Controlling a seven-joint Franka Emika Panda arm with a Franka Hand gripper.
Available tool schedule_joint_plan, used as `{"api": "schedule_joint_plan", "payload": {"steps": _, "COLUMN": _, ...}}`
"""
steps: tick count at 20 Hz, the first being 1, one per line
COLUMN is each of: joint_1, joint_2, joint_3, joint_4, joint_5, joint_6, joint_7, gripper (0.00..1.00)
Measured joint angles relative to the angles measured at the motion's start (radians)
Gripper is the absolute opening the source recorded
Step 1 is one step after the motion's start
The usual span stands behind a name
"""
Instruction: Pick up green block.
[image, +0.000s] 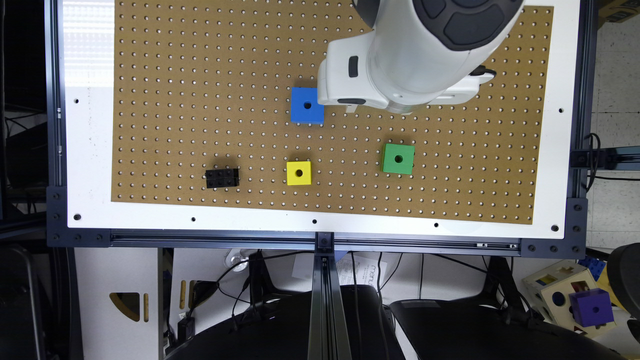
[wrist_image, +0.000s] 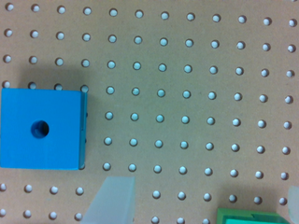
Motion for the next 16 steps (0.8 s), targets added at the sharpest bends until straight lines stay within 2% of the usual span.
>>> {"api": "schedule_joint_plan", "payload": {"steps": 7, "joint_1": -0.003, "joint_2": 0.002, "joint_3": 0.0, "joint_4": 0.01, "joint_5": 0.0007, "joint_6": 0.0, "joint_7": 0.0, "gripper": 1.0}}
{"api": "schedule_joint_plan", "payload": {"steps": 9, "joint_1": -0.001, "joint_2": 0.025, "joint_3": 0.003, "joint_4": 0.053, "joint_5": 0.0018, "joint_6": 0.0, "joint_7": 0.0, "gripper": 1.0}}
{"api": "schedule_joint_plan", "payload": {"steps": 13, "joint_1": 0.0, "joint_2": 0.109, "joint_3": 0.01, "joint_4": 0.141, "joint_5": 0.0018, "joint_6": 0.0, "joint_7": 0.0, "gripper": 1.0}}
{"api": "schedule_joint_plan", "payload": {"steps": 16, "joint_1": 0.0, "joint_2": 0.14, "joint_3": 0.011, "joint_4": 0.169, "joint_5": 0.0018, "joint_6": 0.0, "joint_7": 0.0, "gripper": 1.0}}
